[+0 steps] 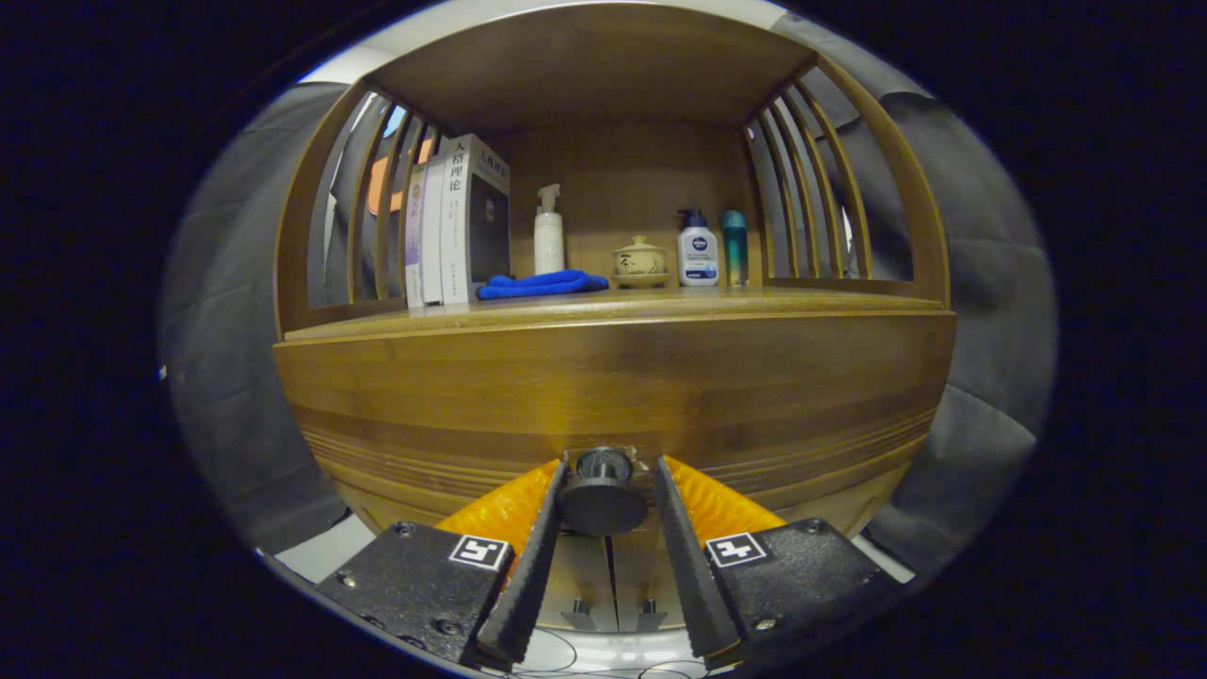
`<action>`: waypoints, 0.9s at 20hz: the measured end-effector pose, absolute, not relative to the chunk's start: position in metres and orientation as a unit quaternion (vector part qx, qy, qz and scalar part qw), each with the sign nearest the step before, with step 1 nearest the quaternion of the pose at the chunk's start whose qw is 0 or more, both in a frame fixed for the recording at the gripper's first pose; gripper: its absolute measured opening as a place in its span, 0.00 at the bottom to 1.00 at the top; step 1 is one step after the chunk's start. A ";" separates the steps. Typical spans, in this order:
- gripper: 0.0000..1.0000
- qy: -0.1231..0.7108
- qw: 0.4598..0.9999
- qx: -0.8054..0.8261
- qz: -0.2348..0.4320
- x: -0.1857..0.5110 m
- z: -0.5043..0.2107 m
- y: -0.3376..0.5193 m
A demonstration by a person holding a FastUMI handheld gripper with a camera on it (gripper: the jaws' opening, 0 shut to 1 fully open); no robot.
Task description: Pull open the drawer, take out the items inside it, and place them on the countertop above the cabinet.
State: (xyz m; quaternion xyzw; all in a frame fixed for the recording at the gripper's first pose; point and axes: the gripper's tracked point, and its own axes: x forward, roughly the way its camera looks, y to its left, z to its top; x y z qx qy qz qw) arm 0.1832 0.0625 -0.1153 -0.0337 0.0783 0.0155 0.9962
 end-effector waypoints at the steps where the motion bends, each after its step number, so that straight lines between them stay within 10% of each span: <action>1: 0.56 0.073 0.997 -0.033 0.010 0.189 -0.114 0.060; 8: 0.36 0.085 0.996 -0.011 0.017 0.186 -0.116 0.061; 18: 0.34 0.098 0.995 -0.009 0.014 0.145 -0.120 0.060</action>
